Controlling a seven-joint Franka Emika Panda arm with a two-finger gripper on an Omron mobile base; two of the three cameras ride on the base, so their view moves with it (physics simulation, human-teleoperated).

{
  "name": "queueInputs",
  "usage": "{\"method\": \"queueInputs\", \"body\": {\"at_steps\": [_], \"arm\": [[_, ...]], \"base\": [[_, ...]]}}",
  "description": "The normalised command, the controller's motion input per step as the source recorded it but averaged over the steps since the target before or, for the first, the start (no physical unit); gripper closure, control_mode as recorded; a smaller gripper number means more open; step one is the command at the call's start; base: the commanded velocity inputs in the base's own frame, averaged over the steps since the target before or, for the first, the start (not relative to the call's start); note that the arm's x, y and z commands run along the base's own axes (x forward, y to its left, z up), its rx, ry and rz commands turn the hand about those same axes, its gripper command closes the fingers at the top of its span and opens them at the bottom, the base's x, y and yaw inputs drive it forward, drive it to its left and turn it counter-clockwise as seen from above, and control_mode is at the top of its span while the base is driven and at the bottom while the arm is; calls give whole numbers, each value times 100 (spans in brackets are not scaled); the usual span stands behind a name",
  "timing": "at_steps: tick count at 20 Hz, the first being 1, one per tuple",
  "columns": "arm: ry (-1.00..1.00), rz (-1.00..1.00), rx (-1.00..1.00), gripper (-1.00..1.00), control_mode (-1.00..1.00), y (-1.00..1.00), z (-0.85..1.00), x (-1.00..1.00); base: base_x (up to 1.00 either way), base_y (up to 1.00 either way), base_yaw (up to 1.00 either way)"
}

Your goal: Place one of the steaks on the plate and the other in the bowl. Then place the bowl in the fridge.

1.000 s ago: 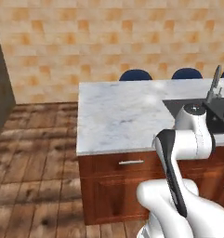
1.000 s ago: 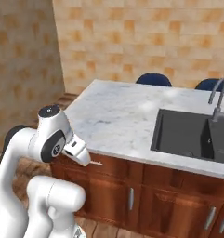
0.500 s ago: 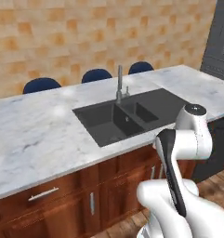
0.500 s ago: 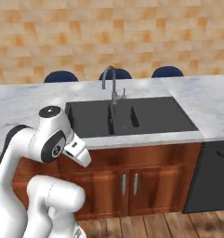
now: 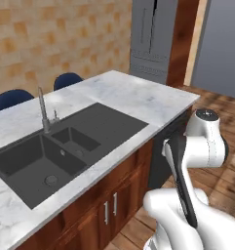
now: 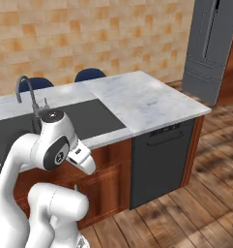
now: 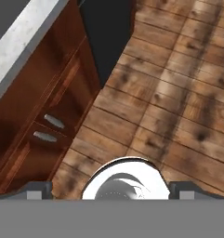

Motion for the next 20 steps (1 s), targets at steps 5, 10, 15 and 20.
{"method": "queueInputs", "body": {"at_steps": [5, 10, 15, 20], "arm": [[0, 0, 0, -100, 100, 0, 0, 0], [0, 0, 0, -100, 100, 0, 0, 0], [0, 0, 0, -100, 100, 0, 0, 0], [0, 0, 0, -100, 100, 0, 0, 0]], "base": [[25, -42, -32], [95, -72, -29], [87, -100, 3], [100, -100, 17]]}}
